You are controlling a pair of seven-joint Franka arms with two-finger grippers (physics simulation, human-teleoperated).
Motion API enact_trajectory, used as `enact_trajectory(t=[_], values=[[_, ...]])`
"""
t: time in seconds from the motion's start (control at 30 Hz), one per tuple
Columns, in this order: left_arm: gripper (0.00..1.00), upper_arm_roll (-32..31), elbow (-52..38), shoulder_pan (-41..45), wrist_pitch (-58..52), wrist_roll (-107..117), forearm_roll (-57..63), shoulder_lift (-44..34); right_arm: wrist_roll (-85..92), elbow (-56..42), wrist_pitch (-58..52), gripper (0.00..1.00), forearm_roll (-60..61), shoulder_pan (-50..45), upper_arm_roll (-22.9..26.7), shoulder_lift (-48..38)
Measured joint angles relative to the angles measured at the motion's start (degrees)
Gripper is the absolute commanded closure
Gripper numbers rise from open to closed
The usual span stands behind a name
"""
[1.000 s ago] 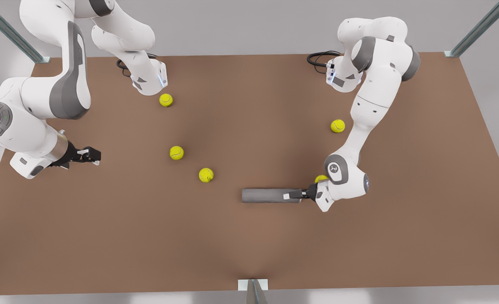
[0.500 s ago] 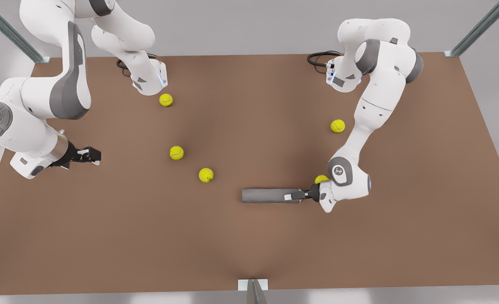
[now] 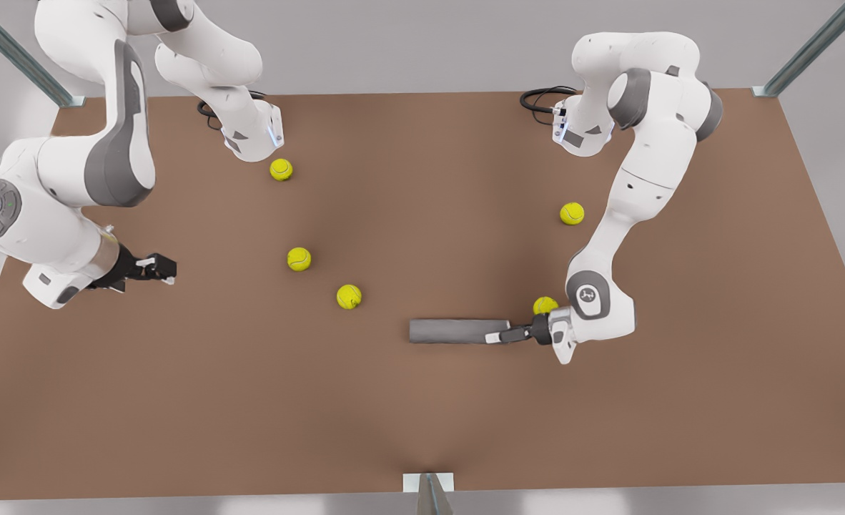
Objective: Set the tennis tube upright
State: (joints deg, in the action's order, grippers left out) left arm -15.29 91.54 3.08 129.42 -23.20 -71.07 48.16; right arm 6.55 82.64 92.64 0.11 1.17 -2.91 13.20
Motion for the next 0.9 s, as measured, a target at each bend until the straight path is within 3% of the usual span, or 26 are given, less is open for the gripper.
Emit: enact_trajectory(t=[0.2,0.3,0.4,0.63,0.9], values=[[0.04,0.0,-0.54,-0.27,-1.35,0.15,-2.23,0.26,0.13,-1.86,3.38,0.0,4.54,0.78,0.09,3.05],[0.42,0.0,-0.83,-0.53,-2.24,0.3,-3.15,0.13,0.17,-1.9,3.6,0.0,4.24,1.9,0.36,2.94],[0.6,0.0,-0.83,-0.62,-2.24,0.65,-3.6,-0.25,0.26,-1.86,2.52,0.0,4.48,1.12,-1.13,2.77],[0.79,-0.05,-1.1,-0.54,-2.16,1.22,-3.88,-0.26,0.22,-1.95,1.41,0.0,4.02,4.49,-0.7,2.09],[0.79,-2.02,-1.1,-2.8,-3.31,0.97,-5.11,-0.52,0.18,-1.86,0.0,0.0,3.84,4.55,-0.79,2.49]])
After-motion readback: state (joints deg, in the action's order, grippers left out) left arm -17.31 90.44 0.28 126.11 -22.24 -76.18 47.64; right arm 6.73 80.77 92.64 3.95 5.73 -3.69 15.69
